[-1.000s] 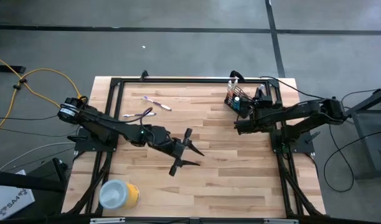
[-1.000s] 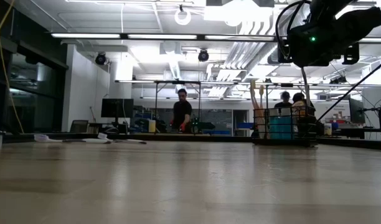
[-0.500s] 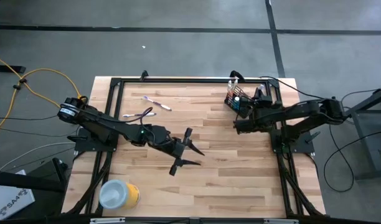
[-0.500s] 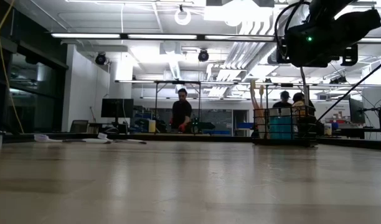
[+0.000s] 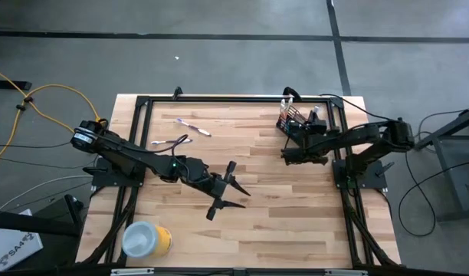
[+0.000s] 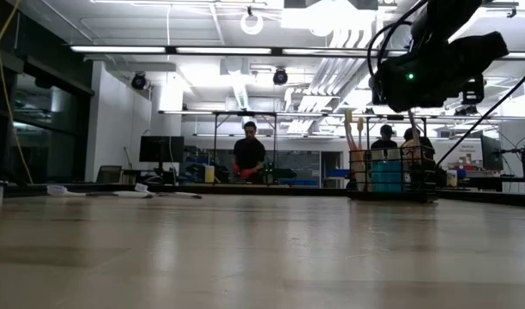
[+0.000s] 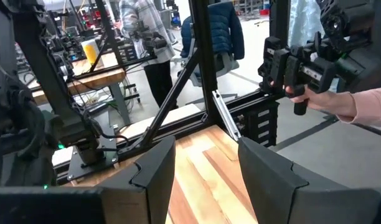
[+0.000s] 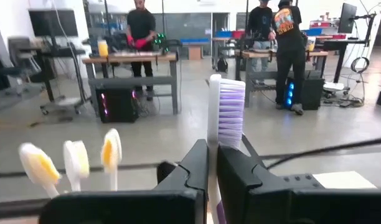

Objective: Pick & Place toothbrushing station
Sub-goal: Put the bottom right purple toothbrush into the right of the black mesh organizer

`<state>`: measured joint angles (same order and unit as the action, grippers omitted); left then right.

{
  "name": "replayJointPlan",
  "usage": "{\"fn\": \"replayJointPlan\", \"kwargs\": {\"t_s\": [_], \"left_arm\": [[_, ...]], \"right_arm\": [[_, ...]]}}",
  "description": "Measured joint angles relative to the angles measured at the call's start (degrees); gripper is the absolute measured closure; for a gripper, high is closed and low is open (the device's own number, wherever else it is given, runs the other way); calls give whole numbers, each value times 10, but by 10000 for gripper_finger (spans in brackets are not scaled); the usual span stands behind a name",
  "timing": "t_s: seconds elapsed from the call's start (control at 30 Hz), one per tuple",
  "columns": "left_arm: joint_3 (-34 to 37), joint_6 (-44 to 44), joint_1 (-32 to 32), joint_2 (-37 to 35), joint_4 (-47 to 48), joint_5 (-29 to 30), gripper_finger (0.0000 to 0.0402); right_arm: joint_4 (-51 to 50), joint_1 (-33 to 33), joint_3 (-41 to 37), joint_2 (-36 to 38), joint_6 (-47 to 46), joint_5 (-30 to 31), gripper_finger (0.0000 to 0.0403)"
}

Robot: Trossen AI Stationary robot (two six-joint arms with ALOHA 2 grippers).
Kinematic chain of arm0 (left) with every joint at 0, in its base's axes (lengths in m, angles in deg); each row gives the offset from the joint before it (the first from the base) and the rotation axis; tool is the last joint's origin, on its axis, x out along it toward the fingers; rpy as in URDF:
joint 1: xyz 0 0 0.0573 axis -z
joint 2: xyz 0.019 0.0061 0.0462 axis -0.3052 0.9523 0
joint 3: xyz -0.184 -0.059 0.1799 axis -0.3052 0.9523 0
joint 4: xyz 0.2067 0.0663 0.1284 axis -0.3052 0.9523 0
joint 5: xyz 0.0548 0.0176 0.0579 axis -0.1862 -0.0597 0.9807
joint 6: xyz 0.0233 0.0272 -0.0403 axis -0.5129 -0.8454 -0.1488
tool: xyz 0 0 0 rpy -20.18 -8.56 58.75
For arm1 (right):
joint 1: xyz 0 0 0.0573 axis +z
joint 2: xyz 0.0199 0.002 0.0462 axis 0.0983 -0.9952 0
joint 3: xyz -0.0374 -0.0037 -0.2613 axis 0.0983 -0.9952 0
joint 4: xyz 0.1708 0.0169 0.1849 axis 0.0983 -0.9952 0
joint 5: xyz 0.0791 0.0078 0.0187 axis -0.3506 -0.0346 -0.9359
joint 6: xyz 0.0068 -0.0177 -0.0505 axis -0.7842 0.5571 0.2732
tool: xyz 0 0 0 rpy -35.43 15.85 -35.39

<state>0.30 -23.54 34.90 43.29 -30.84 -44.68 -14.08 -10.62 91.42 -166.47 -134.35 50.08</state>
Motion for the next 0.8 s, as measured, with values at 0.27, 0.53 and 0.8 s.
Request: {"fn": "replayJointPlan", "kwargs": {"t_s": [0.27,0.53,0.8], "left_arm": [[0,0,3,0,0,0,231],[0,3,3,0,0,0,231],[0,6,3,0,1,0,231]], "right_arm": [[1,-5,0,-30,-7,-42,392],[51,-11,-29,-39,-63,-55,392],[107,-11,-72,-39,-67,-44,392]]}}
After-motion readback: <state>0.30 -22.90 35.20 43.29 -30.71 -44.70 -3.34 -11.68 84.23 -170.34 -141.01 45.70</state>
